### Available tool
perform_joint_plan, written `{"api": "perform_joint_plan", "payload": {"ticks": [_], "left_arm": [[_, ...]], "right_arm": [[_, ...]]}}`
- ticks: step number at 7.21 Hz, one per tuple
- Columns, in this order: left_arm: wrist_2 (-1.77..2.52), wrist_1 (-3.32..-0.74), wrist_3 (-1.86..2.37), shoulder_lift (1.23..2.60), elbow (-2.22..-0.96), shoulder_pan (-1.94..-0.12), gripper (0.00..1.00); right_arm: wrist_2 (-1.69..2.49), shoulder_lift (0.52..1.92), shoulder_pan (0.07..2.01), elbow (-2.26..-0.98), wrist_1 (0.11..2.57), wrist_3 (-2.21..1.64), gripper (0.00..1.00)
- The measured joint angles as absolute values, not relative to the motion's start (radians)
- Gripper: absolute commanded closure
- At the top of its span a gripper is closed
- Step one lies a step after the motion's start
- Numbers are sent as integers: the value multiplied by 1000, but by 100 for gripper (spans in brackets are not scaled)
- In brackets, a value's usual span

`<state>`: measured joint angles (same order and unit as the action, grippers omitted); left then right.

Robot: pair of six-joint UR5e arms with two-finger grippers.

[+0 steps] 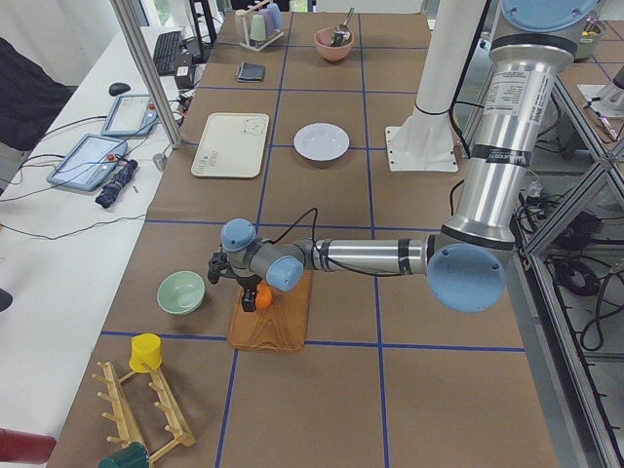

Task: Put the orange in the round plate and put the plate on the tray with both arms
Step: 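Lower the left gripper onto the orange on the wooden board and grasp it, then carry the orange with the left gripper over the white plate and lower it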

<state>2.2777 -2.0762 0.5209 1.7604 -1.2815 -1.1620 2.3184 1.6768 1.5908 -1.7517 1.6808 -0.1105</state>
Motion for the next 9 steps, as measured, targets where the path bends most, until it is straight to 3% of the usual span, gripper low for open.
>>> {"api": "perform_joint_plan", "payload": {"ticks": [1, 3, 6, 9], "left_arm": [[2282, -2072, 520, 1758, -1284, -1161, 62], [2323, -2029, 517, 1753, -1313, -1160, 100], [2374, -1811, 534, 1816, -1464, -1160, 100], [2375, -1575, 782, 2023, -1606, -1074, 100]], "right_arm": [[2318, 1677, 1591, -1749, 1680, -110, 0], [2319, 1677, 1591, -1748, 1680, -110, 0], [2322, 1674, 1590, -1749, 1680, -113, 0], [2324, 1649, 1589, -1744, 1687, -122, 0]]}}
